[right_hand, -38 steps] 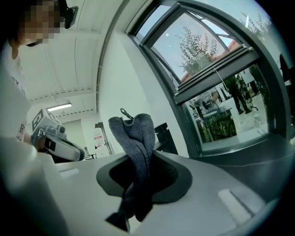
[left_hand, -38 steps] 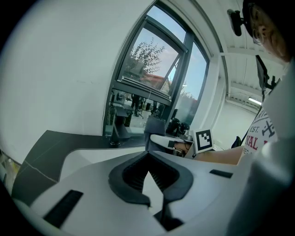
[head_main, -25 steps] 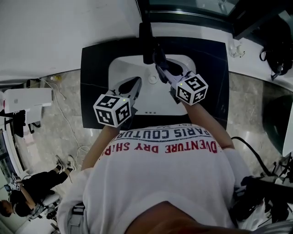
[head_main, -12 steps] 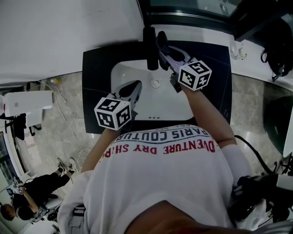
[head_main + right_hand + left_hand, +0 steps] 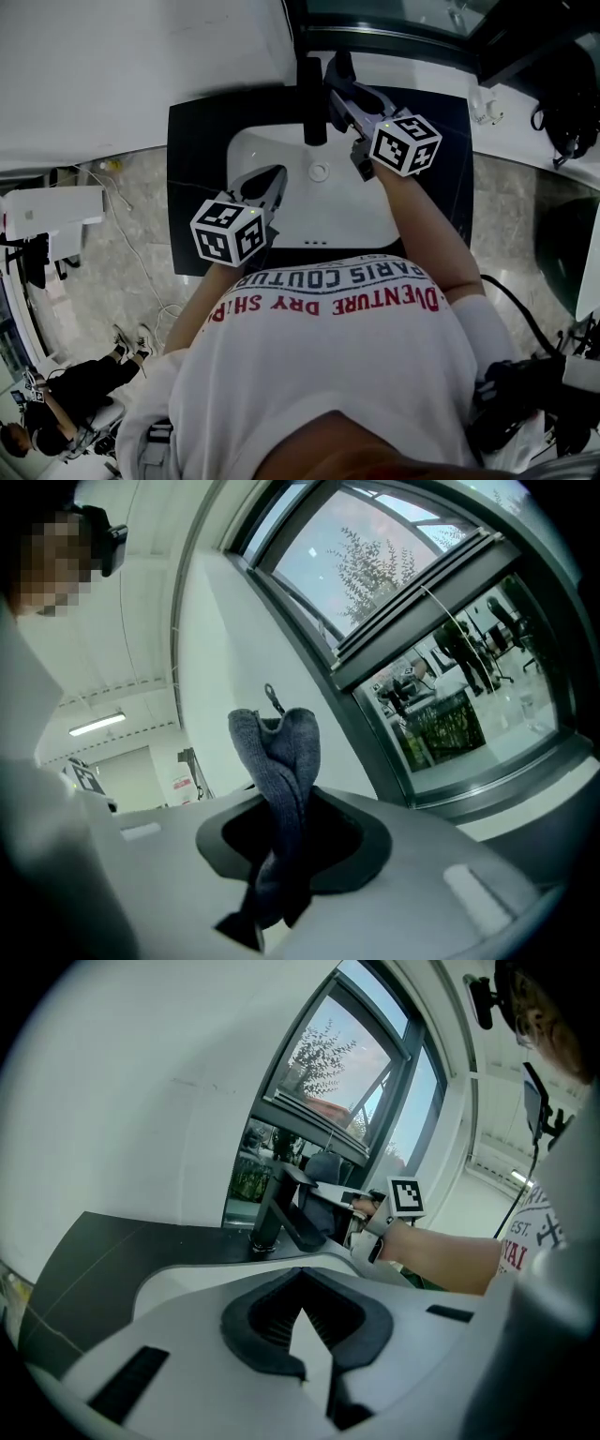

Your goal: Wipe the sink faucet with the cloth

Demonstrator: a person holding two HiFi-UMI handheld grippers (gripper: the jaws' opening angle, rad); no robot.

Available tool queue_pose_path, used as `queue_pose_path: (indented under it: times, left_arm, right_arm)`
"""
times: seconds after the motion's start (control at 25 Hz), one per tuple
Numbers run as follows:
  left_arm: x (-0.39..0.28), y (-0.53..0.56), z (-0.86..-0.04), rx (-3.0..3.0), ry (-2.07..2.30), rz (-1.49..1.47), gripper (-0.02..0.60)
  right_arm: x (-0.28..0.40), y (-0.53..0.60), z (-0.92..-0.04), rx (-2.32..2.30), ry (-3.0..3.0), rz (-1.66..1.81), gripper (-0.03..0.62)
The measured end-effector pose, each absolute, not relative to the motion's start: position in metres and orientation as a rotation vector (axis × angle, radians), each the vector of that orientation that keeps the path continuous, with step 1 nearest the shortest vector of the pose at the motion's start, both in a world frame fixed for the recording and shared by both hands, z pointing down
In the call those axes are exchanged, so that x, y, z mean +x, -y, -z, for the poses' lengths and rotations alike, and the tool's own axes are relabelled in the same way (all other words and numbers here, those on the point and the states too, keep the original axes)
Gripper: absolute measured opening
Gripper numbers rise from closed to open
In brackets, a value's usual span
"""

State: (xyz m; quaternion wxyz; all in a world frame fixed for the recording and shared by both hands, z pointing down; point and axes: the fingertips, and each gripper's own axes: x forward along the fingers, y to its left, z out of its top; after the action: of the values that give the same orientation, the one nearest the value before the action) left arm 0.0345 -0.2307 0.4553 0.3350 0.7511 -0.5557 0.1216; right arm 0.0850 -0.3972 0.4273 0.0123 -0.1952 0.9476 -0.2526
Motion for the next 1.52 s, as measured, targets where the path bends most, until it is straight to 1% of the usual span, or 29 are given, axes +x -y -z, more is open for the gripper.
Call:
queue_pose_path:
  times: [0.36, 0.64, 1.04, 1.32, 1.52]
  left_arm:
    - [0.033, 0.232, -0.465, 1.946, 1.436, -0.325, 0.002]
    - [0.024, 0.239, -0.477, 1.931, 1.436, -0.352, 0.002]
    - [0.016, 0.249, -0.492, 1.928, 1.427, -0.392, 0.001]
    - [0.016, 0.252, -0.494, 1.931, 1.422, -0.392, 0.002]
    - [0.014, 0.254, -0.493, 1.935, 1.424, -0.394, 0.002]
  right_arm:
    - [0.083, 0.418, -0.417, -0.611, -2.857, 0.871, 0.071]
    - [0.072, 0.424, -0.452, -0.651, -2.891, 0.938, 0.071]
    - [0.065, 0.433, -0.516, -0.788, -2.897, 1.149, 0.071]
    - [0.066, 0.434, -0.528, -0.884, -2.902, 1.164, 0.071]
    - [0.077, 0.431, -0.516, -0.888, -2.877, 1.142, 0.071]
